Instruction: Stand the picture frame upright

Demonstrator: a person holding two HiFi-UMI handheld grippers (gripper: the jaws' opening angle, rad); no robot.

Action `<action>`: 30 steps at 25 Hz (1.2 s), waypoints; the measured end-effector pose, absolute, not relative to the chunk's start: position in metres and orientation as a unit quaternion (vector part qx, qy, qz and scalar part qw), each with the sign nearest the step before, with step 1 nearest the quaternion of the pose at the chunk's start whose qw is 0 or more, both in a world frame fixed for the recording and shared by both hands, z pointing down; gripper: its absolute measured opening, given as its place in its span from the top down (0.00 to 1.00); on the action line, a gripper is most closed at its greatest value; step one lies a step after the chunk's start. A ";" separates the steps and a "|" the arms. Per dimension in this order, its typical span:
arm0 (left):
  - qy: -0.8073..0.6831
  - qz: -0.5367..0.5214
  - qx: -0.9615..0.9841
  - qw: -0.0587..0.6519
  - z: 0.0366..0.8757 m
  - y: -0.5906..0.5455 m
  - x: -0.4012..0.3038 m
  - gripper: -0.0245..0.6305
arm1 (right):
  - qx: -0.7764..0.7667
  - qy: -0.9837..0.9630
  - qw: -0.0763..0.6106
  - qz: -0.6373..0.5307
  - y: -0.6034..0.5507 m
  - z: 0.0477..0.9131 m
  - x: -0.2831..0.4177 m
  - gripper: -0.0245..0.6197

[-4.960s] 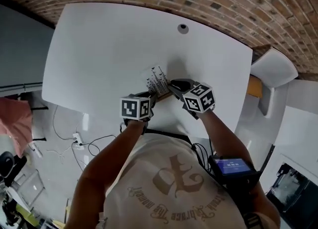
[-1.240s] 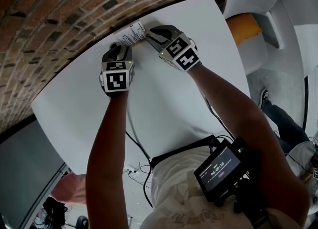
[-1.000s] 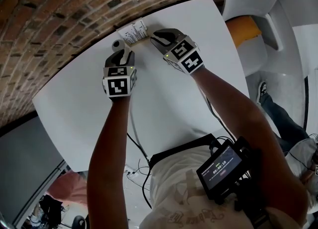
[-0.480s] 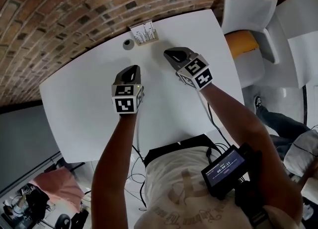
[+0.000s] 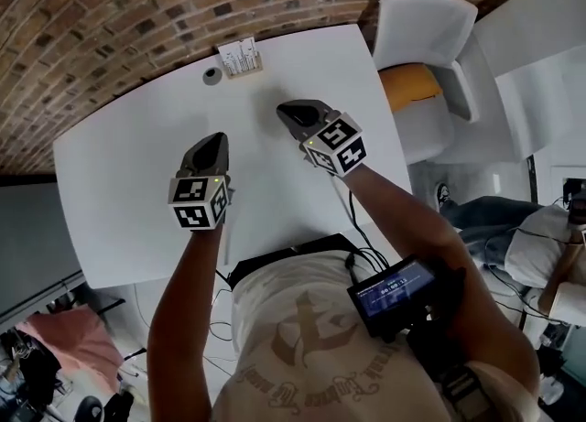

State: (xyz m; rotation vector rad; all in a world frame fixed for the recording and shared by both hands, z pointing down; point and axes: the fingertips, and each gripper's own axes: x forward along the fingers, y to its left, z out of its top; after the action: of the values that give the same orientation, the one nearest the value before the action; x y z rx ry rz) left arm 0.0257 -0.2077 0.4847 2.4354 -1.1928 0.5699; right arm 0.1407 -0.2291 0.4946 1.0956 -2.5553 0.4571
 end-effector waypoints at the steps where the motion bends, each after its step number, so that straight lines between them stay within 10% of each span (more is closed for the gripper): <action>1: -0.424 0.198 0.864 0.185 0.482 -0.202 0.024 0.96 | 0.382 -0.896 0.159 0.159 -0.225 0.491 0.141 0.95; 30: -0.366 0.150 0.897 0.197 0.458 -0.096 0.012 0.96 | 0.416 -0.888 0.118 0.156 -0.117 0.439 0.150 0.95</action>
State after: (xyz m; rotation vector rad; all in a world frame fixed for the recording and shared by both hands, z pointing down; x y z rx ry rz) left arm 0.0117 -0.0957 0.4584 2.5118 -1.0262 0.4194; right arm 0.1497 -0.1166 0.4388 1.2180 -2.5974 0.4566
